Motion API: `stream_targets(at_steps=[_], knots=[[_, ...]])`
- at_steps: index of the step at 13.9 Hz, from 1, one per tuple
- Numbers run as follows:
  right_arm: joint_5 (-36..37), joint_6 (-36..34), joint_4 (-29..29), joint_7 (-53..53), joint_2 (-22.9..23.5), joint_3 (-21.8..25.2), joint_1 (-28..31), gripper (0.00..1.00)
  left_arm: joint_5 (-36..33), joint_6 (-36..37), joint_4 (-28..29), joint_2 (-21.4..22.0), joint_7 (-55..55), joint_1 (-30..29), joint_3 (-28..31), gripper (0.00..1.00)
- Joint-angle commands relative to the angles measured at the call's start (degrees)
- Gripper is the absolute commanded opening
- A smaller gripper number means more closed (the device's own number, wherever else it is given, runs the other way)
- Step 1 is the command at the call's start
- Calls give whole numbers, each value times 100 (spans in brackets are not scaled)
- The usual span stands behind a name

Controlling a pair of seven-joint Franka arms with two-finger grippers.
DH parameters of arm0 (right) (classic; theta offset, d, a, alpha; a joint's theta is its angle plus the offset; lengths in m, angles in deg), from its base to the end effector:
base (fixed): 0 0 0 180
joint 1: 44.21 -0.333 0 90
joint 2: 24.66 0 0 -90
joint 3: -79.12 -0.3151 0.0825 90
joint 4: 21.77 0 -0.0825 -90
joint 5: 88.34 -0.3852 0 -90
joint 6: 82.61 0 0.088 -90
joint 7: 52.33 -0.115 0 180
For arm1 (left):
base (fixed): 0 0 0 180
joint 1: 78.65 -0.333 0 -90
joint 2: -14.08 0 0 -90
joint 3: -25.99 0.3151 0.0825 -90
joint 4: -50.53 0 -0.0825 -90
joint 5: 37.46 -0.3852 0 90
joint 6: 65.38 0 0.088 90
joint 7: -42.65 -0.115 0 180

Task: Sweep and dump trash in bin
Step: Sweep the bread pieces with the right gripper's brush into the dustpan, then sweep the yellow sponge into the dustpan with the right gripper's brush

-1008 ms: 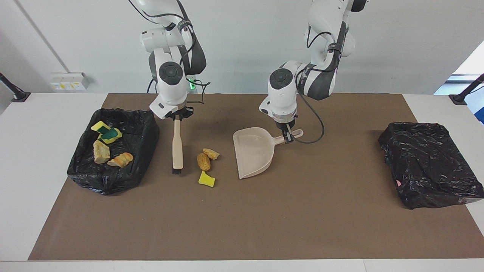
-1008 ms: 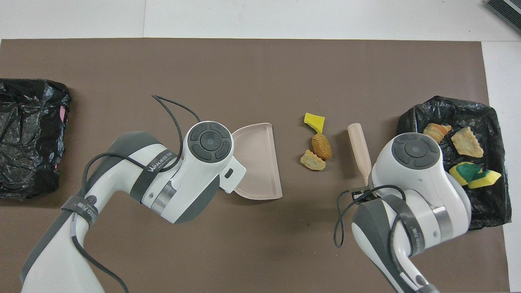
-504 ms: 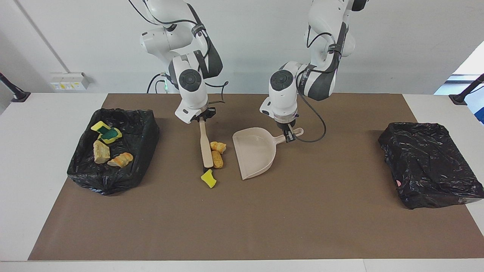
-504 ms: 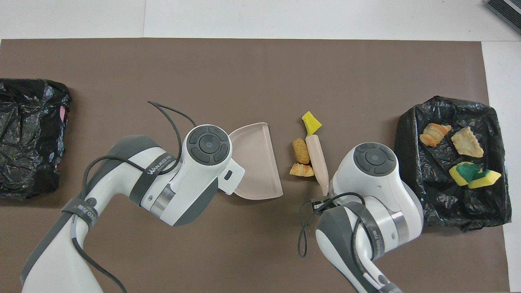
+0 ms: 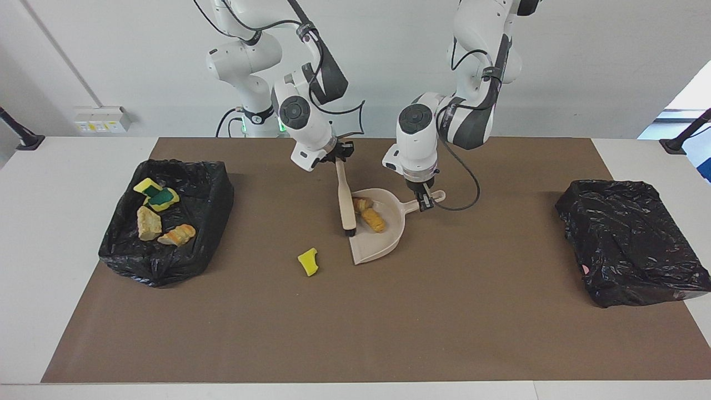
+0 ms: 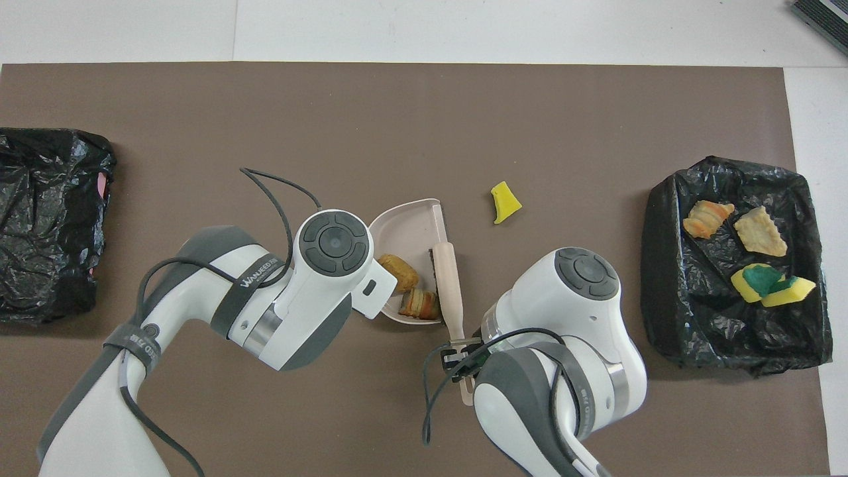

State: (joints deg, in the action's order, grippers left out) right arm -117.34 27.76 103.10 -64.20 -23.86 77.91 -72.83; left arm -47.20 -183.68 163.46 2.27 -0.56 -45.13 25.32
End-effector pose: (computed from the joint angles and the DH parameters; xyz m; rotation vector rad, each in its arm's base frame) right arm 0.4222 0.2852 0.3631 -2.7589 -0.0960 0.5688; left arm 0.4887 -0.3196 0.3494 -2.2575 1.9799 0.1849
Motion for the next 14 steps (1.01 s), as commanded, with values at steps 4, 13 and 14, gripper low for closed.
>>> stream_targets(at_steps=[4,13,14], knots=[[1550,-579,-665,-352,-318,138,505,0,315,-440,99,92,-135,-231,23,0],[4112,-517,-1474,1477,728,129,1403,0,297,1265,-1062,-339,-478,-495,50,0],[4060,-386,-1483,1469,903,129,1377,0,297,1248,-975,-304,-356,-478,50,0]])
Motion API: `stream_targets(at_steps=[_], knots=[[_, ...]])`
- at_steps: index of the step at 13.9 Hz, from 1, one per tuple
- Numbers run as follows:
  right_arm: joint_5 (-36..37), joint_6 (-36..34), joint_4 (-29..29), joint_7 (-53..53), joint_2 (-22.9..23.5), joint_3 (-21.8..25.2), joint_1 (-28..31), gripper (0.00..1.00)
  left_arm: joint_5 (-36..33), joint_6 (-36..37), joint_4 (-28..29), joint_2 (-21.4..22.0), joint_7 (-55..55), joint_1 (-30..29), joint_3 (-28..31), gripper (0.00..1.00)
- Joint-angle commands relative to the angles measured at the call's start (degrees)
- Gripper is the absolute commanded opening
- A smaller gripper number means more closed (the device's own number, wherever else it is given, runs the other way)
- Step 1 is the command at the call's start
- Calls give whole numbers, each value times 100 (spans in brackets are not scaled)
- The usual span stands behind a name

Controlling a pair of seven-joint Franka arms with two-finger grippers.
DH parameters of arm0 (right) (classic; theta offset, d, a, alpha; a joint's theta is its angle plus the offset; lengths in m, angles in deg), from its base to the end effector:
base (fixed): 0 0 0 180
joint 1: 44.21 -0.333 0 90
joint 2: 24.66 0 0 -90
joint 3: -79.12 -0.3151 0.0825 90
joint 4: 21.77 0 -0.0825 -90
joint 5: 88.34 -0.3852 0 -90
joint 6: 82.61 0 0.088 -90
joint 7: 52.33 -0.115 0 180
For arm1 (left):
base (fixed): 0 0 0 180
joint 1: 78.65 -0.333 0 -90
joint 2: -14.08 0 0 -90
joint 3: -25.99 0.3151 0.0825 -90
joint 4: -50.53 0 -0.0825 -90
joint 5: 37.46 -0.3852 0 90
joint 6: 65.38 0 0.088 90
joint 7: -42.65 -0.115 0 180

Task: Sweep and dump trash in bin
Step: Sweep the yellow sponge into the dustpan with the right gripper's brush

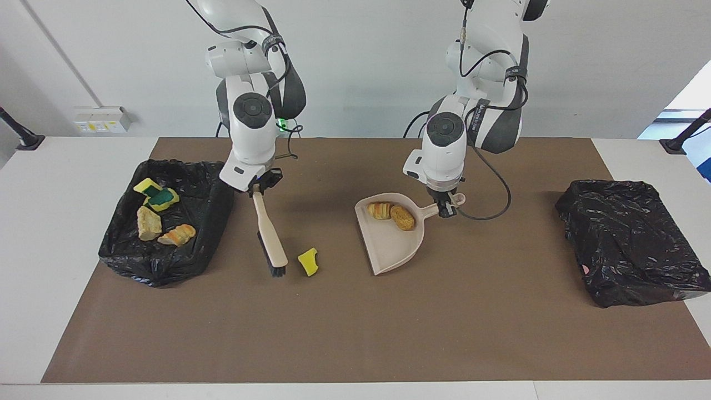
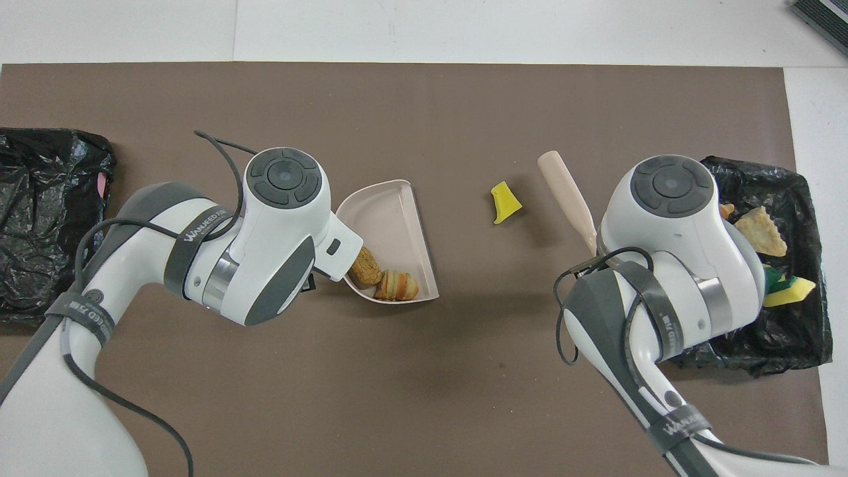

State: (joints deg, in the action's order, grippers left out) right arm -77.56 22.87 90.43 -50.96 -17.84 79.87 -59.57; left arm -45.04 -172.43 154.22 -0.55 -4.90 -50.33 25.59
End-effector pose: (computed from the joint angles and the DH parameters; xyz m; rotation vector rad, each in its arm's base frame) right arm 0.5417 0.1245 0.3903 2.8782 0.5100 -0.3147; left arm 0.5332 -0.2793 0.3776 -2.3404 1.9364 0.3256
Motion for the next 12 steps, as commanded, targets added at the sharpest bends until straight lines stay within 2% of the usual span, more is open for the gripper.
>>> stream_targets(at_steps=[1,2,4,6,8,12], knots=[[30,234,-207,128,424,-75,-28,0,81,88,-16,-14,150,51,22,0],[-32,262,-164,119,434,-110,-37,0,81,53,2,-14,150,52,22,0],[-627,288,-32,110,469,-163,-133,0,-67,-113,212,91,150,130,22,0],[-927,289,4,-47,601,-172,-589,0,-68,-472,615,275,159,139,14,0],[-1803,253,38,-22,584,-181,-608,0,-68,-799,941,407,142,139,5,0],[-3096,253,65,-74,531,-225,-1038,0,-68,-1211,1091,417,72,139,-21,0]])
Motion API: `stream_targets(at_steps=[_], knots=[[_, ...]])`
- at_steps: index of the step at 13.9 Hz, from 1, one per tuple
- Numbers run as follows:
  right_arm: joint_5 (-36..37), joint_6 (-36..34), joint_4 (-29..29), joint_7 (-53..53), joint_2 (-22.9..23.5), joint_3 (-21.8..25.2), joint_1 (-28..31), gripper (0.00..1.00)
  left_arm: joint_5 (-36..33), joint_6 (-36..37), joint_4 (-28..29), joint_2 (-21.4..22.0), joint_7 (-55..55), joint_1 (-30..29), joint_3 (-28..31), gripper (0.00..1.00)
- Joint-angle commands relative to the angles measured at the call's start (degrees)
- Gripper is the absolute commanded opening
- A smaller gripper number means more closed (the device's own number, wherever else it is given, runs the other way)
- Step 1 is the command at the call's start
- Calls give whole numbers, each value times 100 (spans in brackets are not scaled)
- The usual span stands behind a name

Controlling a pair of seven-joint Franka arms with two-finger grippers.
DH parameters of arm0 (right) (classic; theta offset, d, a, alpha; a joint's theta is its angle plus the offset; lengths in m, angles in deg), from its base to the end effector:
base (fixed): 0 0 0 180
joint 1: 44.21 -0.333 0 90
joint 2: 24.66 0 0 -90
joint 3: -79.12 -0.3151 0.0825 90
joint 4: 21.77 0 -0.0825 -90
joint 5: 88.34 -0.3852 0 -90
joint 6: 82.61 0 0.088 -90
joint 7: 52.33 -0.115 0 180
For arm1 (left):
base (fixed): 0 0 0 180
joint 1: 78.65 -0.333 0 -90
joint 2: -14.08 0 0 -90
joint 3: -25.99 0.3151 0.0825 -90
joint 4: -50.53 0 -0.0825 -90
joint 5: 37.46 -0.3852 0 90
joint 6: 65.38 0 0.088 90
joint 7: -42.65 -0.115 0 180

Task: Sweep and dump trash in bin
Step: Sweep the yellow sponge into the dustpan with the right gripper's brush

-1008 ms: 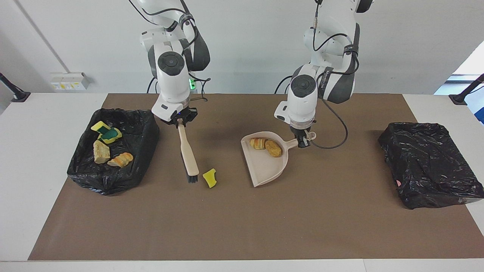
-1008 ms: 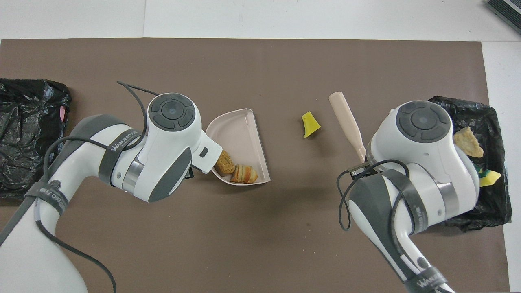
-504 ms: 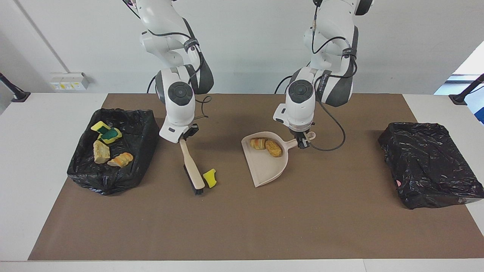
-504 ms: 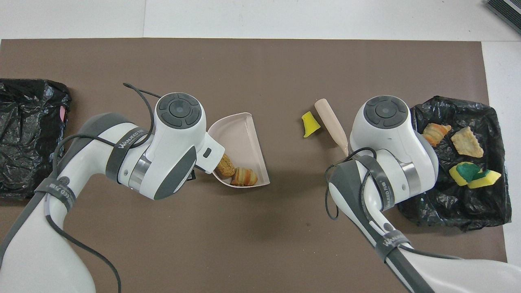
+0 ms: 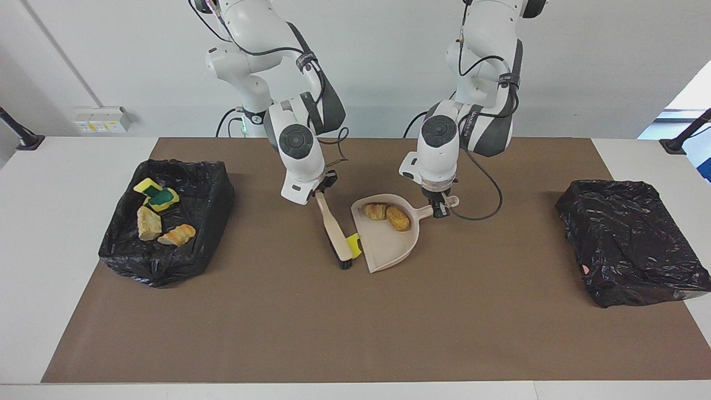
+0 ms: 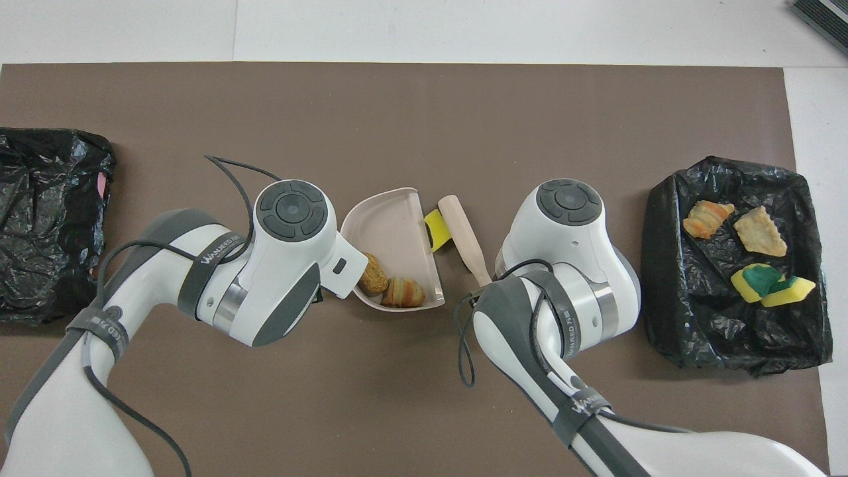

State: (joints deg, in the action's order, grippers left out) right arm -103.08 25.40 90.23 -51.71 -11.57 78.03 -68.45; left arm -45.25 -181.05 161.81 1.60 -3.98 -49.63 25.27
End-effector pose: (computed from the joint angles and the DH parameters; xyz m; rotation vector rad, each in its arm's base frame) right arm 0.5030 0.2609 0.3338 -2.8916 -0.4908 0.5045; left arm 0.5133 -0.2828 0.3516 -2.3238 1.9582 0.2381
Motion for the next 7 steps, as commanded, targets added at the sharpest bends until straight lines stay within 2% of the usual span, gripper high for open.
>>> stream_targets(at_steps=[1,2,4,7], knots=[[-869,0,86,-78,-122,-41,-256,0,-38,-620,464,219,-82,69,11,0],[-1081,-8,77,-332,-131,-50,-283,0,-21,-892,544,219,-100,61,11,0],[-1660,-17,-45,-1244,-227,-50,-283,0,41,-992,536,193,-126,-1,11,0],[-1507,-454,-143,-1529,-735,46,-170,0,59,-948,492,184,-152,-36,11,0]])
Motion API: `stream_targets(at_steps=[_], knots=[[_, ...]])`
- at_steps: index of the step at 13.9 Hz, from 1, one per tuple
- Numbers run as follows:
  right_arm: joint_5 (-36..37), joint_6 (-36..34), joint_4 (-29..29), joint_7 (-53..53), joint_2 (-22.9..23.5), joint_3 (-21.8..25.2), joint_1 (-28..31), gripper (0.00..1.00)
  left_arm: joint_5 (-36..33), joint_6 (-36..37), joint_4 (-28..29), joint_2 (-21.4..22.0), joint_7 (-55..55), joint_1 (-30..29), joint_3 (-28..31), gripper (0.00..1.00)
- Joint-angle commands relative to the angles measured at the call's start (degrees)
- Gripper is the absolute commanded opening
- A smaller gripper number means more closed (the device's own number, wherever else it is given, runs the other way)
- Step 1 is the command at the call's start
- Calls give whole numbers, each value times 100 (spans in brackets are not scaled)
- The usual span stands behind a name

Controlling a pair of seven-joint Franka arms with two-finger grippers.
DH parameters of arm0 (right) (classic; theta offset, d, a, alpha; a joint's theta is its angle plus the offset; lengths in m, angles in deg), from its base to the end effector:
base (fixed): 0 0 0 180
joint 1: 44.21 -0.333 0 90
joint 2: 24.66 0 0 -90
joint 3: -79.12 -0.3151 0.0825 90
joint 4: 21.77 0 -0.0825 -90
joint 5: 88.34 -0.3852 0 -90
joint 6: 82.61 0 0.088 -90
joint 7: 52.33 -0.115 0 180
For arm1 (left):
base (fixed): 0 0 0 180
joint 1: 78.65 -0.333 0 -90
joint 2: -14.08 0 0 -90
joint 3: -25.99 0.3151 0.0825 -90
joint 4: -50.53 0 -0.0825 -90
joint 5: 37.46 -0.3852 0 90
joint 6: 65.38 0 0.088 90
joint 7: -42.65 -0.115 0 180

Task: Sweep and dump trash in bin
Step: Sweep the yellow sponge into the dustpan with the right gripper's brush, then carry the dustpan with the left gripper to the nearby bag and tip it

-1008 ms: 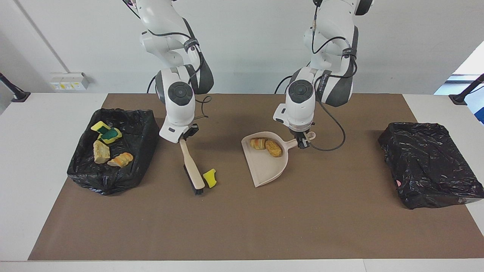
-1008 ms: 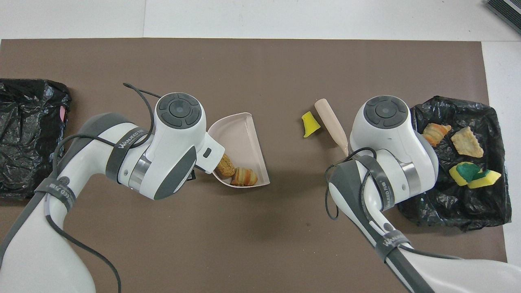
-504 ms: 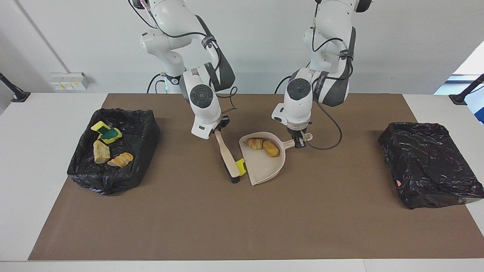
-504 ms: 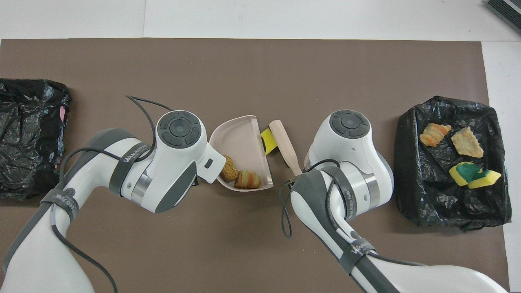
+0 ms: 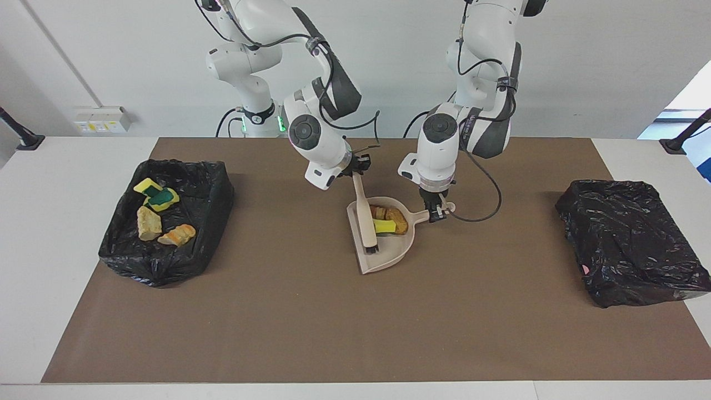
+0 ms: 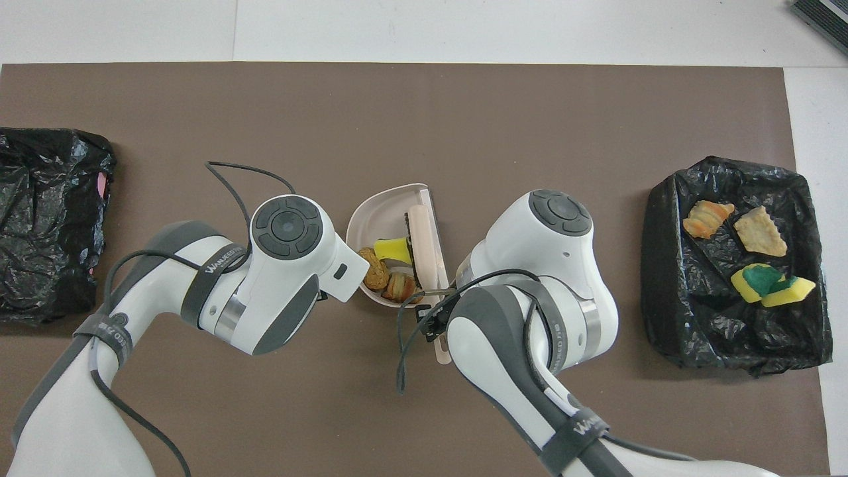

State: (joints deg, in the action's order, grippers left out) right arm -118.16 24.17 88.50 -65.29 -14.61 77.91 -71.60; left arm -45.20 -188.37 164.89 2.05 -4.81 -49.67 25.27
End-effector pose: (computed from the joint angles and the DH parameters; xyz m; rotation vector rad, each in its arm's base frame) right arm 0.4846 0.3118 0.3831 -2.7220 -0.0811 0.5391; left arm 0.5129 -0.2848 0.3422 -2.3031 1.9865 0.1144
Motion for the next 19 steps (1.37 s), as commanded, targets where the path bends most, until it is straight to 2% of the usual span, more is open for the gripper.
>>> stream_targets(at_steps=[1,3,6,10,12,14,19], knots=[[272,-551,4,-172,-634,59,347,0,106,-199,131,113,-113,-102,11,0],[625,-886,13,-172,-1003,41,594,0,360,-129,25,122,-358,-155,29,0],[1187,-1483,161,-320,-1583,-2,525,0,720,598,-562,113,-1008,-603,38,0],[1259,-1222,1232,-1075,-2401,-64,-2,0,932,1565,-1423,78,-1965,-1349,38,0],[1259,-977,1479,-1610,-2412,-82,-562,0,959,1961,-1854,-10,-2388,-1701,38,0],[1207,-118,1778,-2252,-2280,-90,-1099,0,950,2287,-2145,-45,-2801,-2113,29,0],[1154,632,2157,-2773,-2104,-90,-1611,0,941,2718,-2725,-256,-4189,-3063,29,0]])
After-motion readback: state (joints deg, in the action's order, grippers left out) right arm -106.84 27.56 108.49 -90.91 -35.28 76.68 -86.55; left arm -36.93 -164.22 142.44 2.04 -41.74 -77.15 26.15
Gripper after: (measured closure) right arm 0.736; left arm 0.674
